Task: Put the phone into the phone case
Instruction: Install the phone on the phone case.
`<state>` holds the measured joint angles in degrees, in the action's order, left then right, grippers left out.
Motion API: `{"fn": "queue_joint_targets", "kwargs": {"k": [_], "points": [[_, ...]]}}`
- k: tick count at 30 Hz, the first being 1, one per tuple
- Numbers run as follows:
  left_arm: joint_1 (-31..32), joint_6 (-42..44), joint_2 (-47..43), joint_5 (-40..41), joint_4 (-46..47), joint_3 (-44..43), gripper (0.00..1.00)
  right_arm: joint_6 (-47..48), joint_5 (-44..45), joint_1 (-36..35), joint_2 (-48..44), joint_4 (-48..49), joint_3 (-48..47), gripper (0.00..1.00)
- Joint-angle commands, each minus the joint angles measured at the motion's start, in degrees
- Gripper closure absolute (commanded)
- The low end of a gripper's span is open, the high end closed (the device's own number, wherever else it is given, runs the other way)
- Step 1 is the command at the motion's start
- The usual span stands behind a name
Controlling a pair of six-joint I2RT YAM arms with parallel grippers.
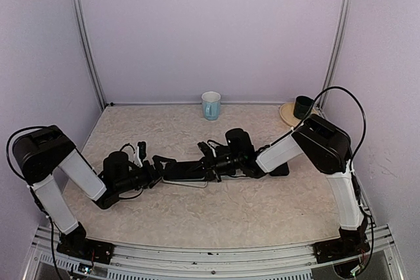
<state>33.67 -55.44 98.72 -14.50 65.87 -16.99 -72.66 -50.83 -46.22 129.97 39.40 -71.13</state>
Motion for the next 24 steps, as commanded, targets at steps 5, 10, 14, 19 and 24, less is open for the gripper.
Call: {"fn": "queue_joint_targets", "kwargs": {"k": [5, 10, 14, 19, 24], "points": [[-0.3, 2.8, -3.1, -9.7, 2.3, -1.1, 0.01, 6.4, -3.2, 0.2, -6.4, 5.5, 3.6, 1.00], [0.4, 3.7, -4.8, -11.8, 2.8, -1.4, 0.04, 7.8, -4.3, 0.3, -7.0, 5.9, 5.0, 1.00], [1.1, 3.7, -5.0, -13.2, 2.7, -2.0, 0.08, 8.8, -4.6, 0.2, -7.8, 6.7, 5.9, 1.00], [2.4, 3.8, -4.8, -14.5, 2.8, -2.6, 0.13, 10.1, -4.7, 0.2, -8.3, 6.6, 6.3, 1.00], [3.3, 4.1, -4.7, -15.9, 3.2, -3.3, 0.22, 10.7, -5.2, -0.1, -8.3, 7.4, 6.5, 1.00]]}}
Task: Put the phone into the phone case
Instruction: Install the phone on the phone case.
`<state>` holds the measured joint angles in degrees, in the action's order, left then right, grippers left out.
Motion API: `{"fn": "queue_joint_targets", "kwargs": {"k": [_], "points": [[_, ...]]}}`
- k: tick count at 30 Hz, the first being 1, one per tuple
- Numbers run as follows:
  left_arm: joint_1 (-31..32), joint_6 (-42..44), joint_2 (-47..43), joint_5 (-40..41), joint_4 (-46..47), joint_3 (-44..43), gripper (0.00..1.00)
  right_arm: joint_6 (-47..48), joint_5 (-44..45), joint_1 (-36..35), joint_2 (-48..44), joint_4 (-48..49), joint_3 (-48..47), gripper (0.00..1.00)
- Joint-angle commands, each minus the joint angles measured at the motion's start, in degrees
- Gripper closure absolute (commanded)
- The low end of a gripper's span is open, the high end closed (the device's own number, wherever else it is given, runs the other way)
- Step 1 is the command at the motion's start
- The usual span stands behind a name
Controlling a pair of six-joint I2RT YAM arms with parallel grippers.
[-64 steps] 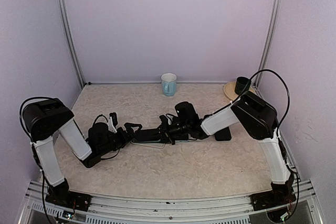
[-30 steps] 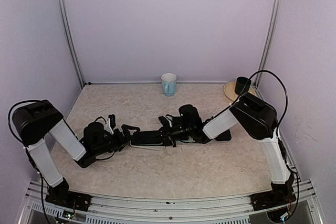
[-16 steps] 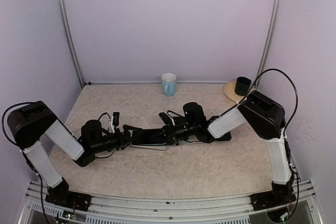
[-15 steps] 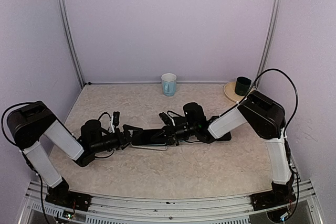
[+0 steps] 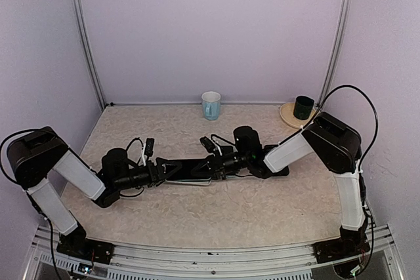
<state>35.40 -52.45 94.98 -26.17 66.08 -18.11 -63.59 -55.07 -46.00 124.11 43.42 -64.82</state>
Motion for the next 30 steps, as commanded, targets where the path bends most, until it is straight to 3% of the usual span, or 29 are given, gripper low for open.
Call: {"fn": "queue_joint_targets", "kwargs": {"k": [1, 5, 16, 30], "points": [[1.7, 1.2, -0.9, -4.2, 3.0, -2.2, 0.24, 1.7, -1.0, -0.3, -2.6, 3.3, 0.2, 1.00], [2.0, 1.3, -1.1, -4.5, 3.2, -2.2, 0.35, 2.4, -1.3, -0.3, -2.6, 3.1, 0.3, 1.00], [2.7, 0.3, 0.0, -6.4, 6.3, -2.2, 0.55, 4.2, -2.1, -0.5, -2.9, 1.9, 0.2, 1.00], [2.8, -2.7, 2.0, -9.7, 14.4, -1.2, 0.70, 4.3, -2.8, -0.7, -2.6, 3.9, 0.8, 1.00]]}}
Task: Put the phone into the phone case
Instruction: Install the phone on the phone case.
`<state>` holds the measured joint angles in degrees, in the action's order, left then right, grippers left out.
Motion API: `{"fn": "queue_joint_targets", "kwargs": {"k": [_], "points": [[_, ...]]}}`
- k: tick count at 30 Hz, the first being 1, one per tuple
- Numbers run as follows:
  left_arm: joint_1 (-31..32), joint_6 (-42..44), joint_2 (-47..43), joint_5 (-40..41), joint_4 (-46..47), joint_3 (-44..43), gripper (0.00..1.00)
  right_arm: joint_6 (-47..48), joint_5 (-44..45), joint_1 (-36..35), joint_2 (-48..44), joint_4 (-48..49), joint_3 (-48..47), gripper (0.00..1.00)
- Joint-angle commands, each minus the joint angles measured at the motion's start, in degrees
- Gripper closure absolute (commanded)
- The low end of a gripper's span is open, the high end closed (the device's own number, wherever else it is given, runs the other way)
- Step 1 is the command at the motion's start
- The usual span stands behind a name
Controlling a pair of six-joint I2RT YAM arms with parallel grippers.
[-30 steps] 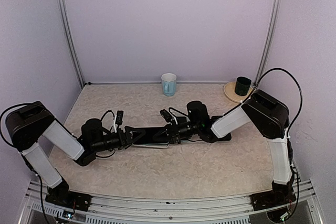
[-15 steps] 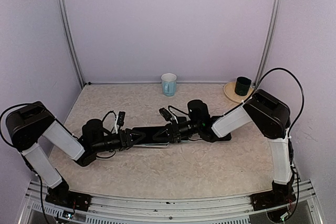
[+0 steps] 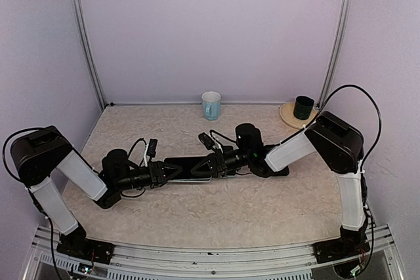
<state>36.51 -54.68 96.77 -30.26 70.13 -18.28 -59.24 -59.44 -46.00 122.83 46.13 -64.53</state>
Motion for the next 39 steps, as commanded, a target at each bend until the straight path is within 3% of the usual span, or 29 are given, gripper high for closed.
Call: {"fn": "queue_joint_targets", "kwargs": {"k": [1, 10, 20, 39], "points": [[1.7, -0.9, 0.4, -5.9, 11.2, -0.9, 0.70, 0.0, 1.5, -0.7, -1.3, 1.5, 0.5, 1.00], [1.7, -4.2, 3.5, -8.5, 18.2, -0.7, 0.74, 0.7, 0.2, -0.7, -1.1, 2.4, 0.4, 1.00], [1.7, -4.1, 3.3, -9.2, 17.9, -0.3, 0.82, 1.0, -0.4, -0.2, -1.6, 1.8, 0.6, 1.00], [1.6, -3.1, 3.0, -9.3, 16.4, -0.6, 0.94, 2.5, -0.7, 0.8, -4.8, -1.5, 1.7, 0.84]]}}
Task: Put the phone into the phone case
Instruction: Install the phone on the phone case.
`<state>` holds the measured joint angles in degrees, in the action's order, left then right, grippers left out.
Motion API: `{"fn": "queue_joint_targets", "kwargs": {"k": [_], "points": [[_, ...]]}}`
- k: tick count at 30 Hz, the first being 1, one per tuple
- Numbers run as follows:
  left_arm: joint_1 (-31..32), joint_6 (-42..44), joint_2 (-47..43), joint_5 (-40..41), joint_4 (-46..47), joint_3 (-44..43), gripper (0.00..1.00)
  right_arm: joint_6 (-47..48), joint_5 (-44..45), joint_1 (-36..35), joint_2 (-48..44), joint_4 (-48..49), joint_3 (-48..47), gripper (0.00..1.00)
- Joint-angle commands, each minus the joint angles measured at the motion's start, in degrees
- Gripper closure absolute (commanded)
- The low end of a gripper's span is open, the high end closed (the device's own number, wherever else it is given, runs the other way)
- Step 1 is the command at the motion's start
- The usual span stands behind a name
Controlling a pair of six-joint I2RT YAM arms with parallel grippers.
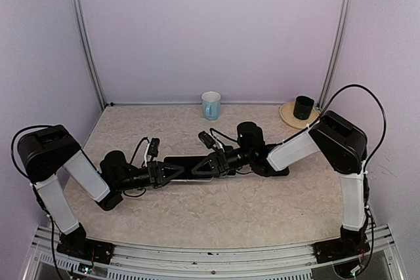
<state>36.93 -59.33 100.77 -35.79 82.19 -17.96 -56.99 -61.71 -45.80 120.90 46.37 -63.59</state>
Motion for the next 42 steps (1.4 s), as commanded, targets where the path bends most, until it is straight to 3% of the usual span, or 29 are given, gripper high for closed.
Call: {"fn": "queue_joint_targets", "kwargs": {"k": [1, 18, 42], "points": [[1.2, 1.9, -1.1, -3.6, 4.0, -0.8, 0.94, 0.5, 1.6, 0.7, -3.2, -2.3, 0.8, 0.83], [-0.1, 4.4, -3.7, -2.4, 1.4, 0.7, 0.98, 6.4, 2.6, 2.6, -10.6, -10.5, 5.0, 0.70], [-0.6, 6.5, -8.3, -3.5, -0.4, 1.9, 1.00, 18.0, 4.5, 5.3, -21.1, -24.1, 8.3, 0.67]]}}
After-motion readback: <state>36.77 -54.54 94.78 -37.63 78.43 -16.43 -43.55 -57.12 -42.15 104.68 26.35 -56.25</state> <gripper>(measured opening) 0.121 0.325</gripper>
